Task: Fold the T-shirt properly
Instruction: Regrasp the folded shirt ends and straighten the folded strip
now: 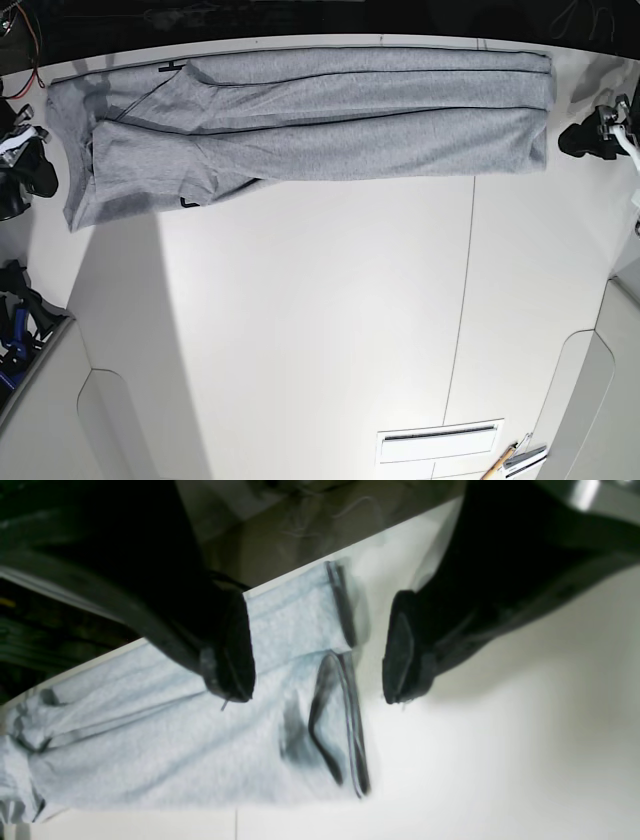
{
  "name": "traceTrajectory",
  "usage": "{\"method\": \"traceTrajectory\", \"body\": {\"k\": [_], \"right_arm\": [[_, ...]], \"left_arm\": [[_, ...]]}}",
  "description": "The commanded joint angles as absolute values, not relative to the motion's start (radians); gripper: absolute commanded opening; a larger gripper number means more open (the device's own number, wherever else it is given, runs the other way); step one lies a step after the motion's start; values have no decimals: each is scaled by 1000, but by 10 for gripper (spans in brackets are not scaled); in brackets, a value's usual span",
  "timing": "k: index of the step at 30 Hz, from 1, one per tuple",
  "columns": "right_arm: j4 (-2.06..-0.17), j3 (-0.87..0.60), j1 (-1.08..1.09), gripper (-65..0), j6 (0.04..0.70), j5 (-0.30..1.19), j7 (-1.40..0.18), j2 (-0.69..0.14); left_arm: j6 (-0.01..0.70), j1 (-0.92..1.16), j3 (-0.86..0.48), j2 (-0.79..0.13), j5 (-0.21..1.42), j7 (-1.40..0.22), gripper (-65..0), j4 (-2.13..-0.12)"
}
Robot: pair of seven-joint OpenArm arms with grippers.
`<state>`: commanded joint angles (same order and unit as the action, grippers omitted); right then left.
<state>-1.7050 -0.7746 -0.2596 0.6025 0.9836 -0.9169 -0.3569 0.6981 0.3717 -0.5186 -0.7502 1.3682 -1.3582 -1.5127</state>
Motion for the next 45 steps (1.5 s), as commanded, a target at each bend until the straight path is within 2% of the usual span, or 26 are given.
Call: {"method": "traceTrajectory", "body": {"k": [3, 7, 10, 15, 20, 28, 36, 40, 41, 45], "right_arm": [[-1704, -713, -255, -650, 603, 979, -916, -345], [-1702, -580, -255, -650, 602, 888, -902, -343], [-1702, -521, -255, -650, 599, 857, -870, -343], [-1702, -509, -255, -650, 599, 857, -867, -343], [-1702, -509, -256, -650, 599, 856, -868, -343], [-1702, -509, -256, -650, 599, 857, -868, -338], [-1702, -509, -256, -650, 598, 868, -868, -335], [-1702, -509, -256, -650, 598, 871, -869, -335], [-1702, -509, -255, -650, 598, 871, -869, -335], [-1702, -509, -255, -650, 598, 872, -869, -335]], "left_arm": [[698, 372, -519, -673, 1371, -1359, -213, -1512], [698, 371, -519, -612, 1310, -1351, -213, -1512], [698, 372, -519, -612, 1263, -1304, -213, -1512], [698, 392, -519, -609, 1227, -1293, -213, -1512], [698, 395, -519, -612, 1080, -1214, -213, -1512], [698, 468, -518, -603, 1145, -1208, -213, -1512], [698, 471, -517, -532, 1182, -1208, -214, -1512], [698, 470, -517, -527, 1219, -1208, -224, -1512], [698, 468, -517, -527, 1219, -1208, -270, -1512], [698, 468, -517, -526, 1220, -1193, -618, -1512]]}}
